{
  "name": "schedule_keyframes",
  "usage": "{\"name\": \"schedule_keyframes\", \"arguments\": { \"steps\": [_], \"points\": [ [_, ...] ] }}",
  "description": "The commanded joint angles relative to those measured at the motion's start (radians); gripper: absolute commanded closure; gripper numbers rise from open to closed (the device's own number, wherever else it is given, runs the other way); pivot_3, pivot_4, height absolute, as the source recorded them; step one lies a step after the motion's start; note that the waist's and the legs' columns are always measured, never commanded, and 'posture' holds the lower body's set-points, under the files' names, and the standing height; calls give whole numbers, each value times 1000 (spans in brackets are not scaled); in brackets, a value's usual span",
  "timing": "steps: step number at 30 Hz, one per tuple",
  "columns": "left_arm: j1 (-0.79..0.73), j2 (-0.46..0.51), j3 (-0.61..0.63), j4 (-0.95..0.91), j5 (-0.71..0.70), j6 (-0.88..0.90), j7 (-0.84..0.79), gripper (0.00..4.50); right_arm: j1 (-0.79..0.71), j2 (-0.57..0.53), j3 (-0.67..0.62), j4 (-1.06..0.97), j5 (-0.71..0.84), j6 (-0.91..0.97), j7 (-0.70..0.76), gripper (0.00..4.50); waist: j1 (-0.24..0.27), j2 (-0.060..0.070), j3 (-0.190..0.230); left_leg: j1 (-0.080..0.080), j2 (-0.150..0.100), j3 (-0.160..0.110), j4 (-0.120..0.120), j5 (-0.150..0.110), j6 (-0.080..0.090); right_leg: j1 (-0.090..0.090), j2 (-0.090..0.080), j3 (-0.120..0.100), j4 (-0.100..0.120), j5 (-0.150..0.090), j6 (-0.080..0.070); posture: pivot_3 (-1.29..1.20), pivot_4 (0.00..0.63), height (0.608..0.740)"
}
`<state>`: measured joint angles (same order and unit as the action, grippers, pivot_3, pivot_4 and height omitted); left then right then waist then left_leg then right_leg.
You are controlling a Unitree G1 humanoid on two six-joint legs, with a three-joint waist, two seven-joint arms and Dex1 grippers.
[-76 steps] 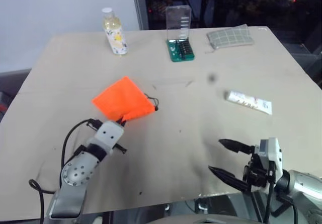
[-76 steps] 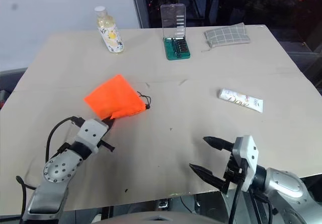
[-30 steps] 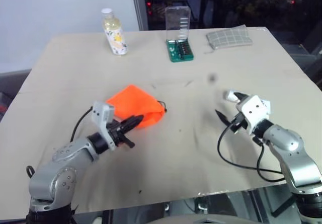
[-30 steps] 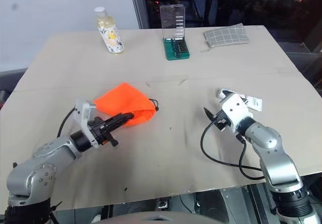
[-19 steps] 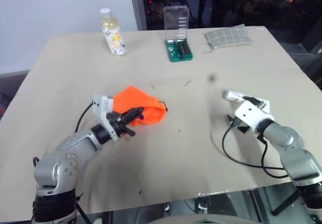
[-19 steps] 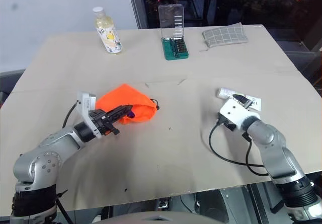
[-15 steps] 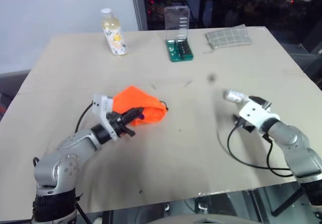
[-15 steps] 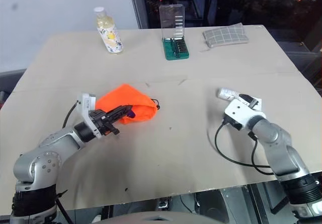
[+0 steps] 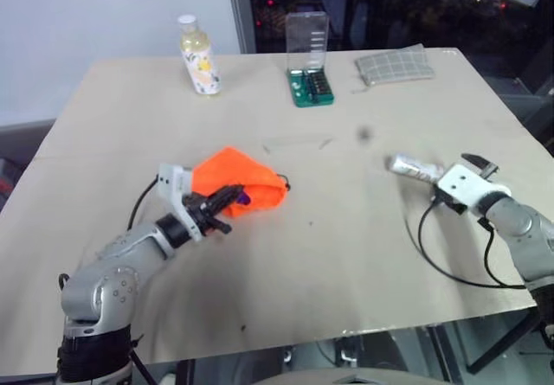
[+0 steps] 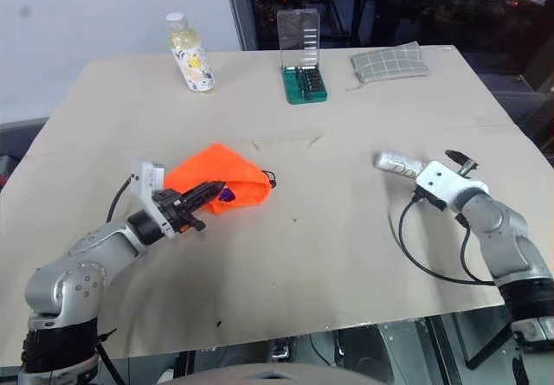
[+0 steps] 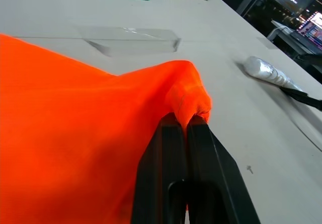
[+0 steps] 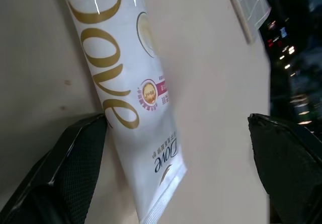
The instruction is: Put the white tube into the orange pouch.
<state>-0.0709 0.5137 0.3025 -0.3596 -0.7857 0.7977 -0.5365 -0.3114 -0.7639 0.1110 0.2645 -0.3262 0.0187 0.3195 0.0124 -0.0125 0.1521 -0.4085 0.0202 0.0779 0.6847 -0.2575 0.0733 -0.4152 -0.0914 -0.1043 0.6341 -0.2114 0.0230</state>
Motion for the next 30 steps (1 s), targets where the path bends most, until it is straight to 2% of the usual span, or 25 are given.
{"name": "schedule_keyframes", "arguments": {
  "steps": [1,3,4,5,7,11,13,17,20,22,26,30],
  "points": [
    [10,-1,2,-46,-7,-16,7,4450,-48,34,53,168,-68,-36,-43,0,-1,-3,-2,1,0,0,0,-1,-3,1,0,0,0,0,0,0,150,740],
    [12,1,5,-51,-7,-16,11,4450,-67,48,63,222,-72,-54,-48,0,-2,-6,-2,4,1,1,0,-2,-3,3,0,1,0,0,0,0,150,740],
    [14,4,6,-52,-6,-18,11,4500,-73,52,66,243,-72,-62,-47,530,-2,-7,-2,7,1,1,0,-2,-3,5,0,1,0,0,0,0,150,740],
    [16,6,8,-54,-6,-18,12,4500,-76,57,64,255,-68,-68,-48,814,-2,-7,-3,8,1,1,0,-3,-3,6,0,1,0,0,0,0,150,740],
    [19,8,12,-57,-7,-18,14,4500,-79,61,64,269,-68,-79,-48,1956,0,-7,-3,9,1,1,0,-5,0,6,-1,1,0,0,0,0,150,740],
    [29,8,15,-66,-7,-20,19,4500,-71,59,69,288,-73,-104,-54,3827,1,-7,-3,8,1,2,0,-3,-3,6,-3,1,0,0,0,0,150,740],
    [32,8,15,-68,-9,-20,20,4500,-70,58,70,292,-77,-116,-62,4469,0,-8,-3,9,1,2,-1,-3,-4,6,-4,1,0,0,0,0,150,740],
    [32,10,13,-67,-8,-20,19,4500,-61,59,38,250,-49,-142,-72,4469,1,-7,-3,9,1,2,-2,-3,-4,6,-4,1,0,0,0,0,150,740],
    [31,16,11,-64,-4,-22,12,4500,-24,78,-17,49,86,-128,38,4469,1,-4,0,7,1,2,-3,-3,-4,4,-4,1,0,0,0,0,150,740],
    [29,20,11,-61,-4,-23,9,4500,21,79,-26,-116,177,-69,149,4469,0,-3,1,6,1,2,-6,-2,-4,3,-4,1,0,0,0,0,150,740],
    [20,21,5,-54,-3,-24,10,4500,96,56,-7,-439,240,97,292,4469,-2,2,4,7,2,4,-15,-1,-4,0,-2,2,-4,0,0,0,150,740],
    [1,3,-13,-59,-15,-17,15,4500,94,104,104,-692,246,296,370,4469,2,4,7,5,2,4,-16,-1,-3,-1,-1,1,-8,0,0,0,150,740]
  ]
}}
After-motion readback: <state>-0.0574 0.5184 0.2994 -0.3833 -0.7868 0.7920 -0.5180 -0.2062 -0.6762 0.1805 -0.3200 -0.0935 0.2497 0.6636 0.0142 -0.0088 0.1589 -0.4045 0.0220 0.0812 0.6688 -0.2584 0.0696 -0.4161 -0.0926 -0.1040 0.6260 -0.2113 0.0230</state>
